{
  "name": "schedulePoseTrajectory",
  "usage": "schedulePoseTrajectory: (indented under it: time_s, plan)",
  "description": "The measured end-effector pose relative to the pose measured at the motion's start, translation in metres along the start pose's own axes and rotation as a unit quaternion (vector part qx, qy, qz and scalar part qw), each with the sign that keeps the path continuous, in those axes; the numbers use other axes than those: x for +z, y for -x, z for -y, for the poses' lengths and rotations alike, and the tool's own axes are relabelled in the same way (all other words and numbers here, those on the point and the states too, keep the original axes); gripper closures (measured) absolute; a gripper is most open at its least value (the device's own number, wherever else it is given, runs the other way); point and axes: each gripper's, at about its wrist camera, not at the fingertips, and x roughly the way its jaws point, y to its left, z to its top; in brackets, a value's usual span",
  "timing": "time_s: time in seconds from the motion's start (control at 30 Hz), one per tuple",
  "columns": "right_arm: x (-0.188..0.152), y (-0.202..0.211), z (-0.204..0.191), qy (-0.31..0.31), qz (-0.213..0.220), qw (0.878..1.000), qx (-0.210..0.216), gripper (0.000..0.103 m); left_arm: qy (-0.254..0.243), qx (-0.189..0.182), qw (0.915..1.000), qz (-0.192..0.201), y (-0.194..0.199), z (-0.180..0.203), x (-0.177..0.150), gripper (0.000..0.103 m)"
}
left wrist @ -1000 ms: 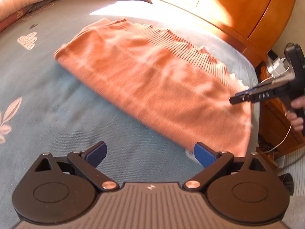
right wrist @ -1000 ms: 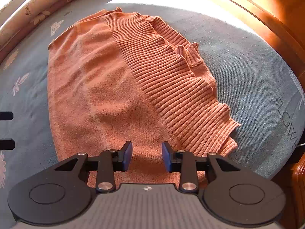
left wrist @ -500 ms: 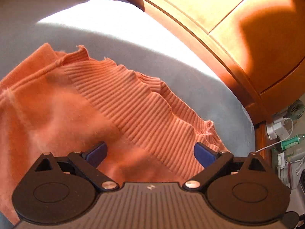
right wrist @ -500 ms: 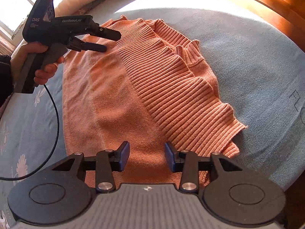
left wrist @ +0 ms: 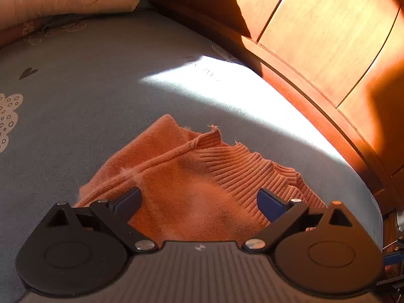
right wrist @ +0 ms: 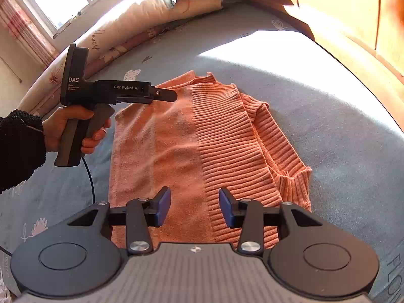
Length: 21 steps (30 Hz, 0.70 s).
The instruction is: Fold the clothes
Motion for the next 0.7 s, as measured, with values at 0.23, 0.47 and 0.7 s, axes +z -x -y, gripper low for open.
schedulePoseTrajectory:
  time_s: [0.23,0.47,0.7]
  plan:
    - [0.025,-0.029,-0.023,0.056,-0.014,0.998,0.016,0.056,0.019,0.002,0.9997,0.017,-0.014,-0.014,0.009,0.006]
    - [0.066,-0.051,-0.035,0.067,0.006,0.997,0.031,0.056,0.042,-0.01,0.9991,-0.001,0.003,-0.033,-0.005,0.006]
    - [0.118,-0.09,-0.043,0.11,0.03,0.993,0.025,0.055,0.014,0.003,0.9994,0.031,0.019,-0.036,0.006,0.006]
